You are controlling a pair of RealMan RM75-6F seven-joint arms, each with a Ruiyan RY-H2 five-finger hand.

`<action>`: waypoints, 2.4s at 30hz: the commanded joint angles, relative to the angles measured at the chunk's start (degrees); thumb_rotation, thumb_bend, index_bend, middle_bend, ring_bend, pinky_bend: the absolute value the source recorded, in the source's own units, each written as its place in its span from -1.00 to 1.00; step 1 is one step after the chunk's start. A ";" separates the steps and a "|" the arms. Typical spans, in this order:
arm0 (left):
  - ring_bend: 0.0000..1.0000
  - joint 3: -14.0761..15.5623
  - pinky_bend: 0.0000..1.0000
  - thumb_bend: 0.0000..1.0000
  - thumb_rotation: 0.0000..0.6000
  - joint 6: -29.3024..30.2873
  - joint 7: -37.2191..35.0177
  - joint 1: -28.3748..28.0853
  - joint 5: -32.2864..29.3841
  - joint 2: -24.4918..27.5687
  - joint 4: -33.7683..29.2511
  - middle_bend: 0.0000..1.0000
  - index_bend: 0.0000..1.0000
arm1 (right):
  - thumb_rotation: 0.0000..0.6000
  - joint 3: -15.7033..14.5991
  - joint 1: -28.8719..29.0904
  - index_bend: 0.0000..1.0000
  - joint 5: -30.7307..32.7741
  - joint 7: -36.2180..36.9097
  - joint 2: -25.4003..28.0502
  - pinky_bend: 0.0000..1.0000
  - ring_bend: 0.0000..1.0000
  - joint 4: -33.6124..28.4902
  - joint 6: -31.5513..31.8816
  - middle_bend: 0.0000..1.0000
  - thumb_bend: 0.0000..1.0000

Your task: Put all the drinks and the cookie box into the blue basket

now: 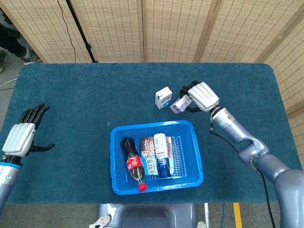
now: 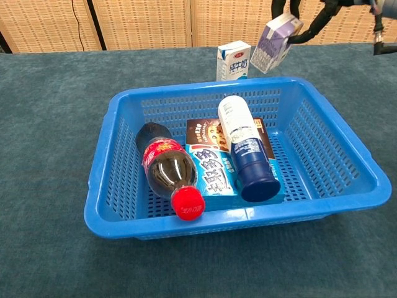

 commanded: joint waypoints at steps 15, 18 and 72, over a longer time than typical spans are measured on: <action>-1.00 0.93 -1.00 -0.84 1.00 2.42 -3.98 2.41 6.42 1.75 -0.50 -1.00 -1.00 | 1.00 -4.66 -8.63 0.19 -12.10 -16.53 23.65 -0.37 0.03 -37.21 11.76 0.07 0.07; -1.00 0.96 -1.00 -0.84 1.00 2.53 -4.37 2.57 6.96 1.79 -0.73 -1.00 -1.00 | 1.00 -5.65 -8.35 0.19 -14.69 -18.55 23.25 -0.38 0.02 -37.21 11.27 0.07 0.07; -1.00 1.80 -1.00 -0.84 1.00 -1.08 -7.89 2.07 9.23 2.89 0.40 -1.00 -1.00 | 1.00 8.52 4.36 -1.00 6.63 -18.56 7.18 -0.95 -1.00 -16.91 -15.85 -1.00 -1.00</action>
